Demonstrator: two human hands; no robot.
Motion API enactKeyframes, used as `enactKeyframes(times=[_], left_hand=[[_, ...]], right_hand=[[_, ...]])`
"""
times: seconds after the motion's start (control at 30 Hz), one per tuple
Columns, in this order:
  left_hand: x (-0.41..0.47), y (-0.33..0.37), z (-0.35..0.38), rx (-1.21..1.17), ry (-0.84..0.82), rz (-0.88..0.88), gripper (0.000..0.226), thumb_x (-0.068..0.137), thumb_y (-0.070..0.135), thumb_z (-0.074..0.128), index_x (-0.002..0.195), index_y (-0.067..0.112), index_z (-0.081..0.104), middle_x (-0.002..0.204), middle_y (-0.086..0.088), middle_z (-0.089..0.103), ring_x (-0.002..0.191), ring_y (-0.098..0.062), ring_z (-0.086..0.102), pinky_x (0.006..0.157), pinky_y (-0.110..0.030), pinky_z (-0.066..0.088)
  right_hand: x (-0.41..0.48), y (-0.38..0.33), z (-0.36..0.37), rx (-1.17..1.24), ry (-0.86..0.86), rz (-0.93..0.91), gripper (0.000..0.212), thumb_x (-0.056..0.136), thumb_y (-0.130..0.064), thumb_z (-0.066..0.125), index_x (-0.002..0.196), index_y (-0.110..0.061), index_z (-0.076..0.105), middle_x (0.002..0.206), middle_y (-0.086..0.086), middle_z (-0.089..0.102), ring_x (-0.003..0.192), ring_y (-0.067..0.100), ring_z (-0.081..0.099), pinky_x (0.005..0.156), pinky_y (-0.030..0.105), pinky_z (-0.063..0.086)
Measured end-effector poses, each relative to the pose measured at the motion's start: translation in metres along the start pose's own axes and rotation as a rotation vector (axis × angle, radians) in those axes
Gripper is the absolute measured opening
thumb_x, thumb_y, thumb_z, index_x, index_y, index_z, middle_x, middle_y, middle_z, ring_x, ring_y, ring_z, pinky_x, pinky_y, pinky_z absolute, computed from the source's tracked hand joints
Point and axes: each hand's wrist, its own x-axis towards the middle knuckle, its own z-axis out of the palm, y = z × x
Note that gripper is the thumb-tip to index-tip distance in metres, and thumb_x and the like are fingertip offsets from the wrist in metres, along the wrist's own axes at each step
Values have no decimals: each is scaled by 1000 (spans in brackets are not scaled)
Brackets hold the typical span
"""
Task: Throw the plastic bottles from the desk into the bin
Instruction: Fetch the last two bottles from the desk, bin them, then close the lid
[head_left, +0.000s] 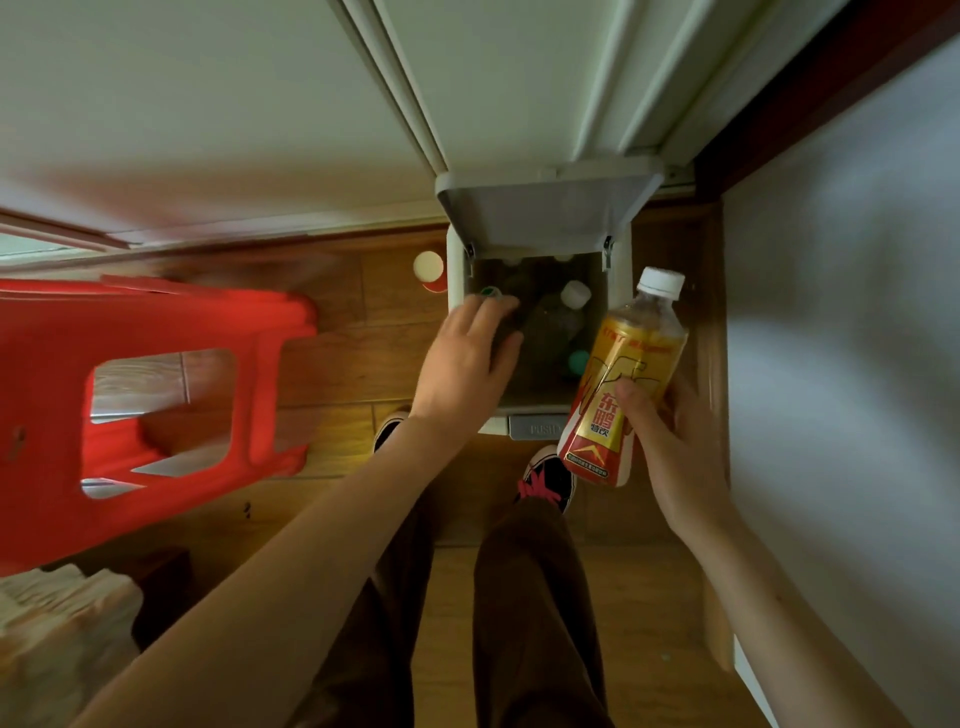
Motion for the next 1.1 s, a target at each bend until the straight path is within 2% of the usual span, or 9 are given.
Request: enactKeyframes(times=[0.07,0.13,0.23,0.37,0.5,0.77,0.9,1.03,1.1], left_hand=[[0,-12,-8,-22,113,-115,39,96,22,53,132,10,49,125,-9,53,113,-22,54,95,-36,50],[3,-24,-10,-79,125,-266,44,97,29,49,138,13,43,127,-6,48,114,-20,52,94,-30,47],[7,-37,-1,-302,29,-461,41,99,35,42,137,18,44,121,5,49,96,-1,53,74,-4,42],[11,-52,19,-436,-3,-540,29,100,30,40,118,13,54,111,-4,57,88,-4,54,64,-12,38],[12,-59,23,-449,10,-520,25,99,28,43,108,8,55,103,-8,56,80,-5,51,64,-15,40],[11,-64,22,-514,7,-513,24,99,26,45,111,8,56,106,-8,57,89,-16,57,71,-20,48],[10,-65,23,-526,1,-507,26,99,28,45,113,9,55,108,-6,57,89,-12,57,69,-17,48],[7,-65,27,-506,43,-475,26,100,29,43,113,9,54,106,-5,56,86,-9,55,70,-19,48],[5,-66,31,-500,68,-476,23,100,30,43,105,10,53,101,-6,55,82,-10,53,67,-19,48]], right_hand=[[2,-4,8,-9,-19,18,41,77,-42,60,115,-27,56,109,-9,68,99,8,70,71,14,55],[5,-6,18,-10,-35,31,45,75,-43,61,116,-26,54,110,-8,67,98,9,70,71,16,56],[14,-8,37,-23,-54,32,42,77,-40,61,116,-25,54,107,-8,67,97,7,69,69,15,56],[34,-2,58,-96,-85,120,52,78,-51,59,122,-23,56,107,-4,71,94,10,72,73,22,59],[54,1,66,-295,-110,293,53,85,-58,56,122,-21,58,102,-1,72,90,16,72,84,37,59],[93,-4,81,-197,51,441,62,80,-58,65,124,-15,54,104,3,68,90,19,68,86,41,57],[100,9,89,-130,87,397,64,81,-47,70,134,-16,48,114,1,65,95,16,65,85,37,56],[105,22,95,-234,108,269,58,81,-42,72,129,-17,52,110,-3,64,92,11,63,71,24,50],[108,28,99,-334,127,190,57,79,-42,74,124,-14,53,105,-4,63,97,16,63,78,27,51]])
